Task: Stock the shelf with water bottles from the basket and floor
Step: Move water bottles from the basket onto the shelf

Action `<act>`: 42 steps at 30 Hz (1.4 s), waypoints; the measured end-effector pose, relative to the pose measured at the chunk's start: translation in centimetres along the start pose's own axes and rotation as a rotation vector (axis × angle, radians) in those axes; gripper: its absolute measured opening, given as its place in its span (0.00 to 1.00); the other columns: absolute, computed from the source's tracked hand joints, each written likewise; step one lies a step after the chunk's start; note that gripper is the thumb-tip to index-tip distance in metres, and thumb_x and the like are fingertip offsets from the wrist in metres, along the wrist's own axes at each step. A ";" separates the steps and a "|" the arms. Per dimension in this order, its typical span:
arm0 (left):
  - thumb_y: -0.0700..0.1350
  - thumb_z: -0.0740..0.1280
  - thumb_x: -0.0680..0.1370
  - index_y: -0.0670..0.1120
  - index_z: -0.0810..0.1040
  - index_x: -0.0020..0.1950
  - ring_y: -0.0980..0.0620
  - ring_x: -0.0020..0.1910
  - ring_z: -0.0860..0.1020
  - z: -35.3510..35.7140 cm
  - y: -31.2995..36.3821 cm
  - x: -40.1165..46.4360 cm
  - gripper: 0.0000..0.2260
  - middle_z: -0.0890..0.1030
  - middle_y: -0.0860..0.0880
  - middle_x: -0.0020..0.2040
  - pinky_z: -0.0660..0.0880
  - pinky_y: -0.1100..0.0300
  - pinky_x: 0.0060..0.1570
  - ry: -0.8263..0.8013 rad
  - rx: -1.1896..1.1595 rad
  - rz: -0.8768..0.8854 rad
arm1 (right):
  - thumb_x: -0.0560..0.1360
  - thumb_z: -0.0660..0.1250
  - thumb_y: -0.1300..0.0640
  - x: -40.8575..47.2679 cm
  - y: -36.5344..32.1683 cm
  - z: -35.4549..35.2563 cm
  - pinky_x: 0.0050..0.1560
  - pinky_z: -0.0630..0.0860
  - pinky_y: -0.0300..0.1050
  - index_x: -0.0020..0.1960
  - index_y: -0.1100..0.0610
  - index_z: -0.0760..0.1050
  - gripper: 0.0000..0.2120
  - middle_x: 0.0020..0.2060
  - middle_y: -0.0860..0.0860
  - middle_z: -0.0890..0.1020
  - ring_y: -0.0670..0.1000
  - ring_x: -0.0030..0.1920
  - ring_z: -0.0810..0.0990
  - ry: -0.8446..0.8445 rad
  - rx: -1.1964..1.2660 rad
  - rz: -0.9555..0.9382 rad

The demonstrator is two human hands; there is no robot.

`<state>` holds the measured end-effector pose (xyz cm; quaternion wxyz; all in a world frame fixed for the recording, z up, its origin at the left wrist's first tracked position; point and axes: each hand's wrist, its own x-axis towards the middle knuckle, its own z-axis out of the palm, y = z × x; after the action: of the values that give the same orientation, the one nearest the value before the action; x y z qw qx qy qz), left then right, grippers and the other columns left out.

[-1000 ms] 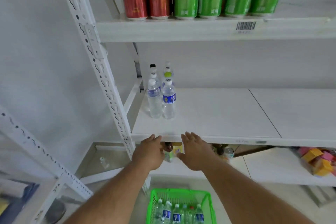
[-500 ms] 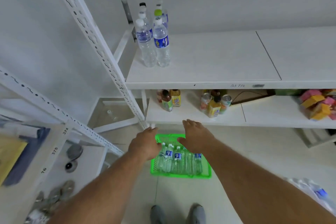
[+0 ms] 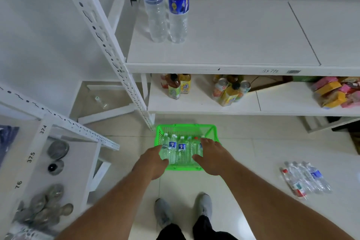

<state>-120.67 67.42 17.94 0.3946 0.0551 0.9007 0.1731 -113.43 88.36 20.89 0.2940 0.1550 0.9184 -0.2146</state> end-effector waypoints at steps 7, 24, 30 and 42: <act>0.53 0.66 0.76 0.47 0.61 0.78 0.47 0.73 0.67 0.5 -2.4 3.8 0.32 0.65 0.45 0.76 0.64 0.58 0.70 -0.046 -0.072 -0.041 | 0.80 0.60 0.41 2.9 -1.4 2.5 0.73 0.62 0.50 0.80 0.58 0.54 0.36 0.78 0.56 0.62 0.58 0.76 0.62 -0.068 0.040 0.054; 0.46 0.70 0.75 0.44 0.69 0.72 0.47 0.61 0.78 12.0 -5.1 22.4 0.26 0.77 0.44 0.66 0.74 0.58 0.60 0.049 -0.355 -0.247 | 0.80 0.60 0.41 25.0 6.6 13.5 0.73 0.64 0.51 0.80 0.57 0.53 0.36 0.77 0.56 0.63 0.57 0.76 0.64 -0.234 0.145 0.037; 0.51 0.68 0.72 0.45 0.73 0.69 0.44 0.60 0.79 19.7 -10.2 35.3 0.26 0.80 0.44 0.63 0.75 0.55 0.59 0.090 -0.295 -0.231 | 0.78 0.65 0.40 36.6 8.3 24.7 0.60 0.75 0.47 0.76 0.56 0.62 0.34 0.70 0.57 0.73 0.58 0.63 0.78 -0.200 0.394 0.229; 0.46 0.66 0.74 0.41 0.68 0.70 0.40 0.67 0.73 33.0 -16.8 50.2 0.25 0.73 0.41 0.69 0.71 0.48 0.66 0.153 -0.207 -0.258 | 0.76 0.66 0.38 54.1 10.2 40.5 0.30 0.66 0.39 0.63 0.62 0.72 0.29 0.36 0.49 0.74 0.47 0.32 0.73 -0.096 0.683 0.466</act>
<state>-130.18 72.44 -43.48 0.3474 -0.1151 0.9051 0.2165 -132.19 86.06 -44.83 0.3091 0.4371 0.7200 -0.4416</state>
